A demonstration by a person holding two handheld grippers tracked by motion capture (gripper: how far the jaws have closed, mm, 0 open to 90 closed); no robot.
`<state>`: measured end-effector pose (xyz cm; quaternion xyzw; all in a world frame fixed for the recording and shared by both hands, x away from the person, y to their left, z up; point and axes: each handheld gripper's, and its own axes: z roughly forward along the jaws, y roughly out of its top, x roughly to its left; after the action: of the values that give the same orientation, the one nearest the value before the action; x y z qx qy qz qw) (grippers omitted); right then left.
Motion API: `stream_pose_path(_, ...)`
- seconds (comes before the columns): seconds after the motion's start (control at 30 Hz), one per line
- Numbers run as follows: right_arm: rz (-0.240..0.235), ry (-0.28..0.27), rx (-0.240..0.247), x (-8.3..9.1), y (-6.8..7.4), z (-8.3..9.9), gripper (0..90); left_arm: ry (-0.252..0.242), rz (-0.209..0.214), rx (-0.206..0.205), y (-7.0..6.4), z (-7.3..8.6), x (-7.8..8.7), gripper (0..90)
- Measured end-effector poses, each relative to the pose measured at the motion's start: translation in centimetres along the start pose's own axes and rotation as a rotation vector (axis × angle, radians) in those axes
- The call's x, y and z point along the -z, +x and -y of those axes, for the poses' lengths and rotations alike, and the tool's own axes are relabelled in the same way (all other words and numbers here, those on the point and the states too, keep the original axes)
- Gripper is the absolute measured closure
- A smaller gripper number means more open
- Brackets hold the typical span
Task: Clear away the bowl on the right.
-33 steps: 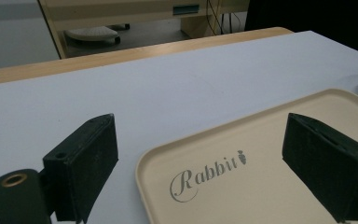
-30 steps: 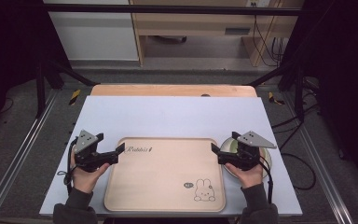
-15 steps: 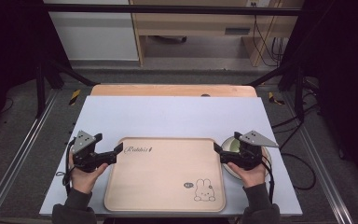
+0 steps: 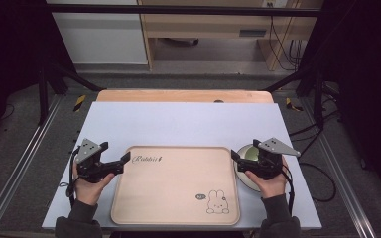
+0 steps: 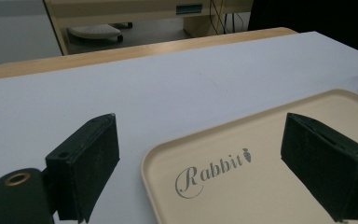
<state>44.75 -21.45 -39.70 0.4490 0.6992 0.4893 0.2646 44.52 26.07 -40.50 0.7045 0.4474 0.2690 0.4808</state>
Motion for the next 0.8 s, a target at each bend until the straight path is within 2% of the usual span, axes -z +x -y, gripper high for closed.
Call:
stream_pose_path(0.3,0.045,-0.008,-0.016,0.8,-1.2,-0.2,15.7,0.002,-0.001,-0.008,-0.3,0.1,-0.2,10.8)
stream_pose_path(0.8,0.137,0.025,-0.064,1.8,-3.9,0.2,21.3,0.008,-0.007,-0.012,-0.2,0.2,-0.2,11.0)
